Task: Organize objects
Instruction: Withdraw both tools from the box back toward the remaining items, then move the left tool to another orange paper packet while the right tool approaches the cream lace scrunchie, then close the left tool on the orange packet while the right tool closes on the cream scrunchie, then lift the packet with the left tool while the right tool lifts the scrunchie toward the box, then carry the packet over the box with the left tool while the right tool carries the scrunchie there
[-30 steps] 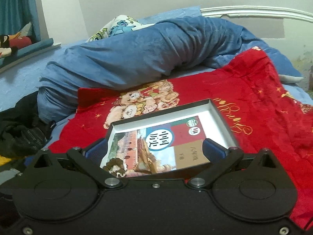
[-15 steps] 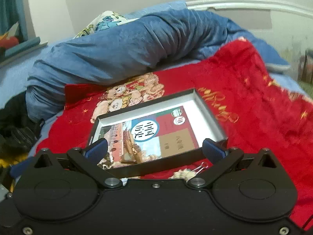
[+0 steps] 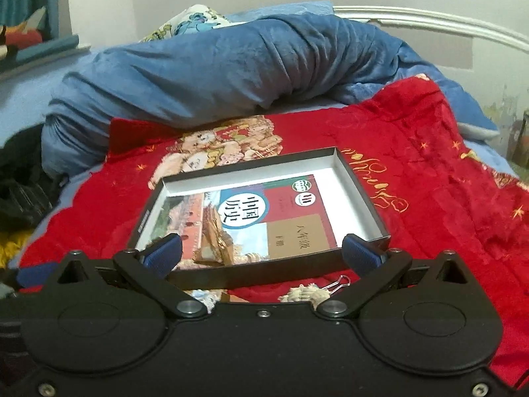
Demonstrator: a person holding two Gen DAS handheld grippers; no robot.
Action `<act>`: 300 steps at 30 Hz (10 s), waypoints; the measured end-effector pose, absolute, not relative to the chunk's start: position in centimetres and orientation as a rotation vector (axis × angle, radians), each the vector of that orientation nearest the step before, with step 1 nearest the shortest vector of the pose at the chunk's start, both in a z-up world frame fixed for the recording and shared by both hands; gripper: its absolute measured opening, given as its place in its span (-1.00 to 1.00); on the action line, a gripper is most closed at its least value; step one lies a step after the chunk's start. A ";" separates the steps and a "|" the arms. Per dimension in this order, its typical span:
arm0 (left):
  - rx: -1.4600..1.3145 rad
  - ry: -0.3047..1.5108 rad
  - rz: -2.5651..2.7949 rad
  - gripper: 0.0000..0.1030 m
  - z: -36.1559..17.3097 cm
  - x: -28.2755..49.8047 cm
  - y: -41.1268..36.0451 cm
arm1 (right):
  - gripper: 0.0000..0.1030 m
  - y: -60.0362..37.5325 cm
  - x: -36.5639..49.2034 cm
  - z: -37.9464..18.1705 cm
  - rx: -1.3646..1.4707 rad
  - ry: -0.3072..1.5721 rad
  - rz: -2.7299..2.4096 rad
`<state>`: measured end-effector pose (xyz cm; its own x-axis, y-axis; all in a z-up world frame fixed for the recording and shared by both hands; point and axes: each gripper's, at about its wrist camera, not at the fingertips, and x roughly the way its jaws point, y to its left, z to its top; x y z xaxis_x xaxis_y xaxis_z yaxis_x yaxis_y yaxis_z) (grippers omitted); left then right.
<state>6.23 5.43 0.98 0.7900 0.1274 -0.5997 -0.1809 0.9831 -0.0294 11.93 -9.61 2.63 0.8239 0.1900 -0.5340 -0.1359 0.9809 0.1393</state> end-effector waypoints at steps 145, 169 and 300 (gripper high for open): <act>-0.165 0.803 0.165 -0.49 -5.3 6.5 1.0 | -0.54 -13.7 13.4 -2.9 0.498 0.876 0.312; -0.140 0.715 0.114 -0.50 -2.6 4.7 -0.4 | -0.54 -15.3 12.8 -1.0 0.587 0.753 0.366; -0.099 0.661 0.198 -0.51 -5.2 16.8 -0.1 | -0.54 -17.0 22.2 -3.6 0.581 0.676 0.266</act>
